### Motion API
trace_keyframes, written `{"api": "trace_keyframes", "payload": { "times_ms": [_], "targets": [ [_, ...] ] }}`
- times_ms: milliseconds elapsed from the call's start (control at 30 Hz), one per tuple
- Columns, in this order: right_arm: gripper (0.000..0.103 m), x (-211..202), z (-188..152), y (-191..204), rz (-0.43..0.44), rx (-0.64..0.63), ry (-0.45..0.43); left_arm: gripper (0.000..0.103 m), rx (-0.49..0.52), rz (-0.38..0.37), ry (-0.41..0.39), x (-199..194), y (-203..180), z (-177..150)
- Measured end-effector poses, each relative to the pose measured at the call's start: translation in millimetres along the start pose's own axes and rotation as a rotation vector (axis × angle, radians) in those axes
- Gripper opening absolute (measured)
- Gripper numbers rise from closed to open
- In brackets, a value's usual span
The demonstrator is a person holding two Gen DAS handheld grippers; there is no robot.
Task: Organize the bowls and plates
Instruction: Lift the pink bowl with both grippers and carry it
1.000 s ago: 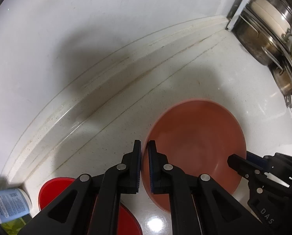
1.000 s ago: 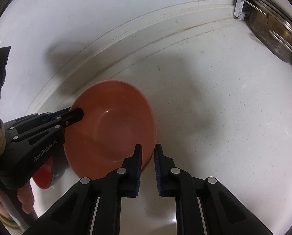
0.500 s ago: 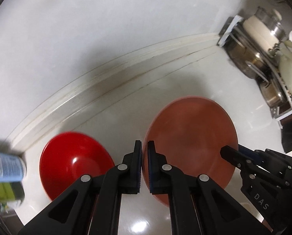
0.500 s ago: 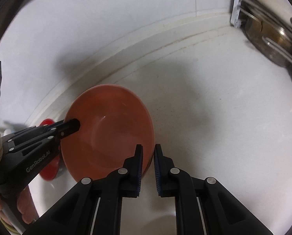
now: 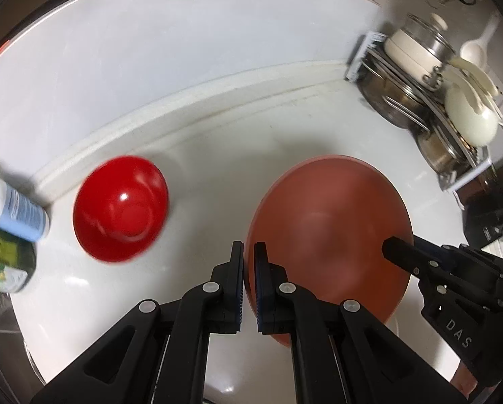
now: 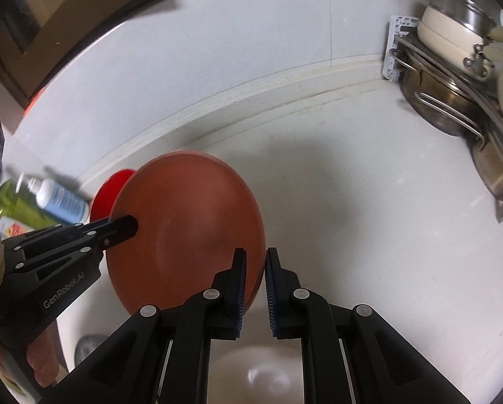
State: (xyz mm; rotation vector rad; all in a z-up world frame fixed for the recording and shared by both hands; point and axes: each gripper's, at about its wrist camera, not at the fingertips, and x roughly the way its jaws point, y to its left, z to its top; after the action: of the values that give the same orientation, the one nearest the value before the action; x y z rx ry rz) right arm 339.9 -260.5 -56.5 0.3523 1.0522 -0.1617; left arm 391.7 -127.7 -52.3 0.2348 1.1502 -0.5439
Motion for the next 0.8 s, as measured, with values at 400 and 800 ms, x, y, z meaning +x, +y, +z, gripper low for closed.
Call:
{"api": "trace_keyframes", "payload": {
  "times_ms": [400, 800],
  "targets": [
    [0.013, -40, -55, -24, -0.016, -0.008, -0.013, 0.008, -0.001, -0.032, 0.013, -18, -36, -46],
    [0.013, -49, -87, -47, -0.026, -0.005, 0.007, 0.008, -0.016, -0.047, 0.062, -15, -57, -81]
  ]
}}
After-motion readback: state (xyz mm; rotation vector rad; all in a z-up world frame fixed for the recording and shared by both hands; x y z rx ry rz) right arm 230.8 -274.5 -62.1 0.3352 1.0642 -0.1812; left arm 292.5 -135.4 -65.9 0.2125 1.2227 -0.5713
